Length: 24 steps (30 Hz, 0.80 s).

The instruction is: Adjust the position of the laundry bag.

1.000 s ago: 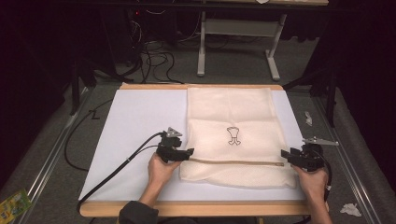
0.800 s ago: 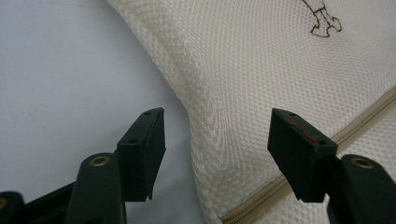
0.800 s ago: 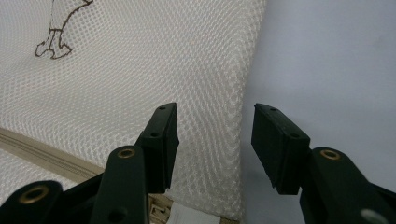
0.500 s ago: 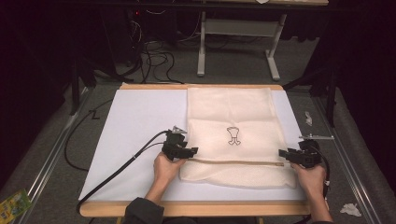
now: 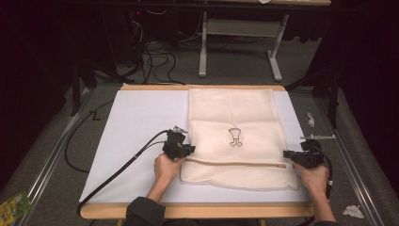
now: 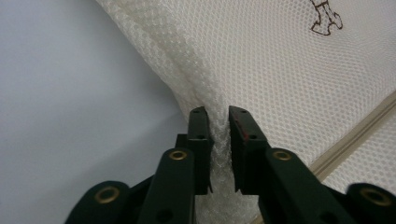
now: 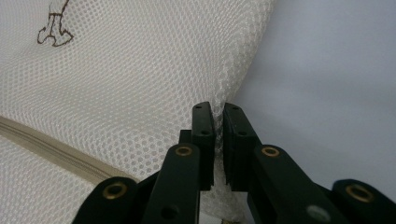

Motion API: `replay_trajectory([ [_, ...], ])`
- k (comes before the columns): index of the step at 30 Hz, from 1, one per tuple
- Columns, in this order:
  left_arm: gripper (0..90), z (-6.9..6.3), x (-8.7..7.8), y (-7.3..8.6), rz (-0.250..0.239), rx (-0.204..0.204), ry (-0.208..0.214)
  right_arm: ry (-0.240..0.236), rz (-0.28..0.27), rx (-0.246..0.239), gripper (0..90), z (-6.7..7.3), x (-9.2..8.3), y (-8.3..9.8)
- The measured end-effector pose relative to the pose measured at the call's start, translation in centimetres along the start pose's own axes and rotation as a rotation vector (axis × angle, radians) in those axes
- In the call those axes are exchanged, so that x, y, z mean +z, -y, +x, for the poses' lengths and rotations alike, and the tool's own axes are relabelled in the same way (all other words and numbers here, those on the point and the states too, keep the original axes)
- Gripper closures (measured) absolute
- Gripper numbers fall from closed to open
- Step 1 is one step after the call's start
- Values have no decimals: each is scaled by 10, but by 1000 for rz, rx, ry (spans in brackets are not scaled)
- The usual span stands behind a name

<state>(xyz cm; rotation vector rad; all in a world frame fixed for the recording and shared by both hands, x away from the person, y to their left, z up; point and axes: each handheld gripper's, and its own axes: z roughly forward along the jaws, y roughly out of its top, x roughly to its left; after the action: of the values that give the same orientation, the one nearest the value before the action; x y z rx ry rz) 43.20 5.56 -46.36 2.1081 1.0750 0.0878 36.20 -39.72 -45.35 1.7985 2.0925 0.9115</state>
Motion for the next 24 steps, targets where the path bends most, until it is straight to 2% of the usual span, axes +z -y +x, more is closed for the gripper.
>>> replay_trajectory([
  [3, 849, 0, -1, 0, -9, 7, 6, -3, -8, -8, 876, 0, 0, 0],
  [10, 862, 1, -11, -4, -42, 15, 19, -10, -27, -24, 884, 0, -3, 0],
  [24, 862, 4, -24, -8, -68, 29, -5, -38, -53, -40, 886, 6, -3, 0],
])
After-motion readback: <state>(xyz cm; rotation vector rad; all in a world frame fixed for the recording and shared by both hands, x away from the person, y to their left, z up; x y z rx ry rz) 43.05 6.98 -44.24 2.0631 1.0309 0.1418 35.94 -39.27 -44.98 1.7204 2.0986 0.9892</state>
